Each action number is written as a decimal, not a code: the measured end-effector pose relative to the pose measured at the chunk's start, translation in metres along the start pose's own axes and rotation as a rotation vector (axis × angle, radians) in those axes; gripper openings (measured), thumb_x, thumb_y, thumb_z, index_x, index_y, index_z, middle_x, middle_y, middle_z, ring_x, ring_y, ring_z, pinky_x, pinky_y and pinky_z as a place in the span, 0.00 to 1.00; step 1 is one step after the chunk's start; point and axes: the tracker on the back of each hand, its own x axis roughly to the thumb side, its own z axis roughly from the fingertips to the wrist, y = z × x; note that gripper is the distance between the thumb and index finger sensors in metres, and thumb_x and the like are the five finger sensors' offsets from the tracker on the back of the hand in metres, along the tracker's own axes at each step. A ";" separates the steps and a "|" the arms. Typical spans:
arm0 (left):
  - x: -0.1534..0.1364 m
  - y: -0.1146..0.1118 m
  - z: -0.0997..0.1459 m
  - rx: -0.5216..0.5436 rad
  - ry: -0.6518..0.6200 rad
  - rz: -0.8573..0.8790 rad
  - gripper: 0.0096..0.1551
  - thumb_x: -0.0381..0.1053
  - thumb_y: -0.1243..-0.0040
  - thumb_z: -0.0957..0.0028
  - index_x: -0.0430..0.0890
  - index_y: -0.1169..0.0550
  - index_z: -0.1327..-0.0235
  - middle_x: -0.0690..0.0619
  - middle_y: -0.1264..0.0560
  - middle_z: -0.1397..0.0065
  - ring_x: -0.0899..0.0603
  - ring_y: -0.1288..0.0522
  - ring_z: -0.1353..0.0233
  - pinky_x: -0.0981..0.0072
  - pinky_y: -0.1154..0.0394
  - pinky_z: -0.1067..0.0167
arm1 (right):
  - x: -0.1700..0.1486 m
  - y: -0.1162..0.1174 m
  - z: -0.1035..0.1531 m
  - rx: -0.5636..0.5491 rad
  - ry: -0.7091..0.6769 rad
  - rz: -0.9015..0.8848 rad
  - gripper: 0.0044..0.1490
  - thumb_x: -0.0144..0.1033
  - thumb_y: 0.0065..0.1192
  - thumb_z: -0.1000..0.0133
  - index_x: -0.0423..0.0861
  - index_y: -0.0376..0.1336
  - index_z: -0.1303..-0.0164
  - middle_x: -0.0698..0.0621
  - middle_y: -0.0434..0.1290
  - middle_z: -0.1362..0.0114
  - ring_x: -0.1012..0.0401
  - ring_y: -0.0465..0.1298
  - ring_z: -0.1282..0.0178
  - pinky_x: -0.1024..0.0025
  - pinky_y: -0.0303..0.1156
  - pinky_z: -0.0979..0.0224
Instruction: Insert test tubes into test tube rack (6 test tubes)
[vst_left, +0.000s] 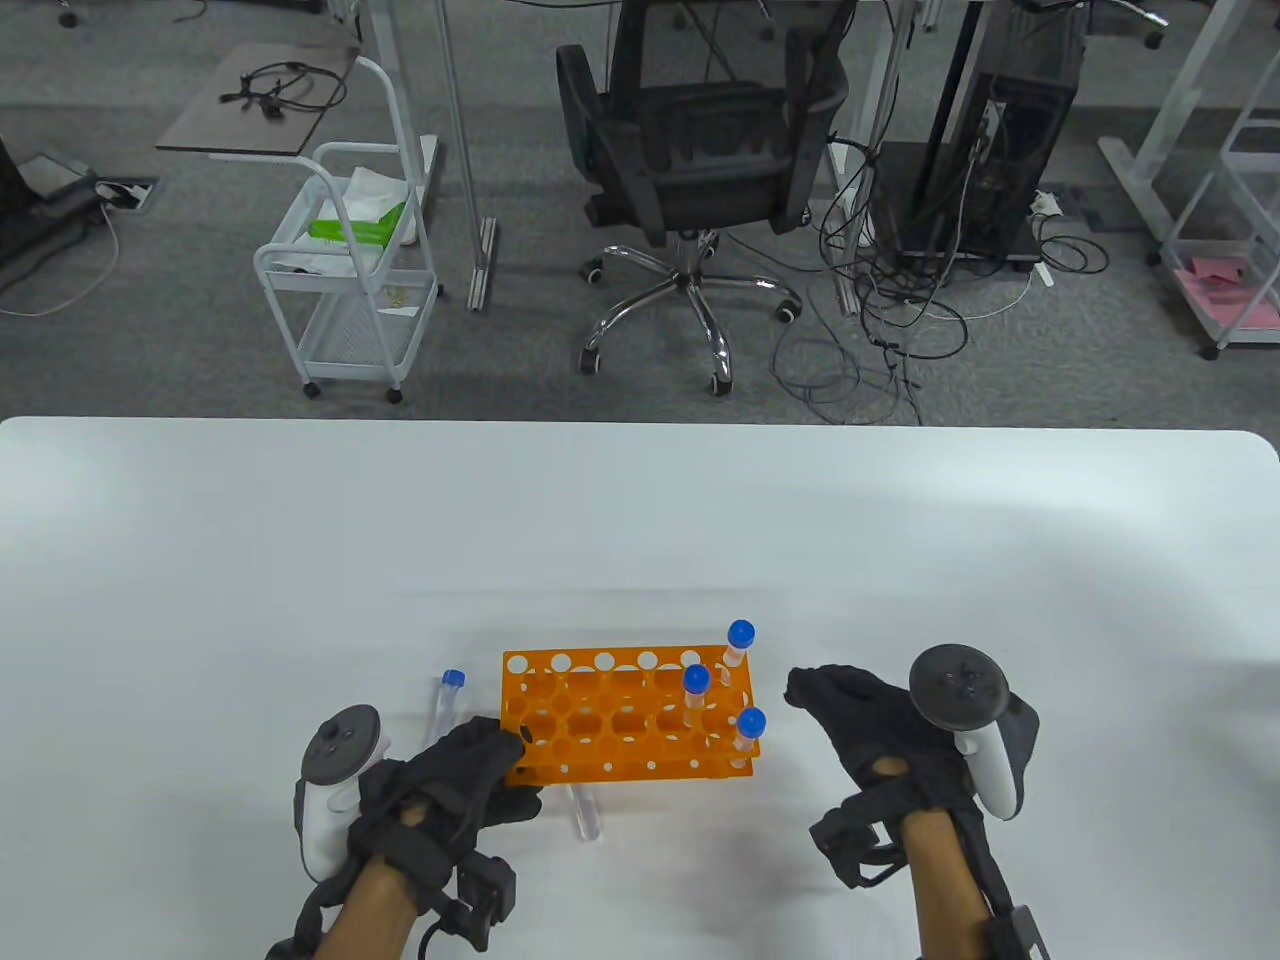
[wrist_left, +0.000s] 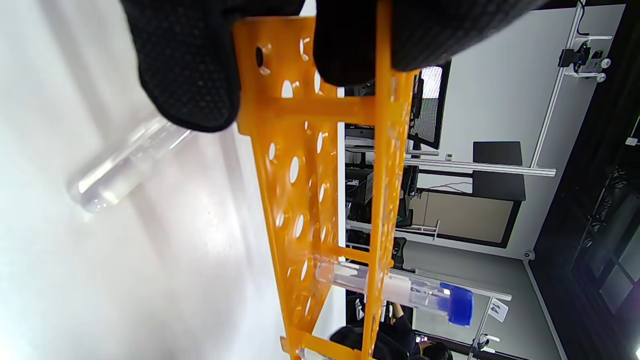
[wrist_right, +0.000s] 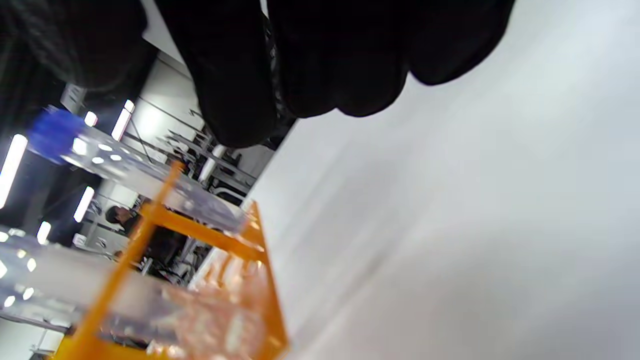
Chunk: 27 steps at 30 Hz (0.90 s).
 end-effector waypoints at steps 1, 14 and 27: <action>0.000 0.000 0.000 -0.003 -0.001 0.004 0.23 0.54 0.45 0.49 0.43 0.26 0.46 0.33 0.43 0.24 0.32 0.24 0.35 0.53 0.17 0.45 | -0.002 0.002 -0.002 0.032 0.010 -0.004 0.37 0.70 0.58 0.51 0.55 0.75 0.44 0.48 0.70 0.23 0.46 0.74 0.28 0.43 0.69 0.30; -0.003 0.003 -0.001 -0.006 0.005 0.021 0.23 0.54 0.45 0.49 0.43 0.26 0.46 0.33 0.43 0.24 0.32 0.25 0.34 0.53 0.17 0.44 | -0.013 0.031 -0.020 0.300 0.040 -0.197 0.37 0.72 0.57 0.50 0.61 0.70 0.37 0.51 0.66 0.18 0.47 0.69 0.21 0.44 0.66 0.26; -0.002 -0.013 -0.002 -0.033 0.001 -0.007 0.23 0.54 0.45 0.49 0.43 0.26 0.46 0.33 0.43 0.24 0.31 0.25 0.34 0.52 0.17 0.44 | -0.015 0.047 -0.023 0.518 0.044 -0.403 0.34 0.68 0.55 0.46 0.61 0.70 0.35 0.47 0.66 0.20 0.47 0.71 0.25 0.45 0.67 0.27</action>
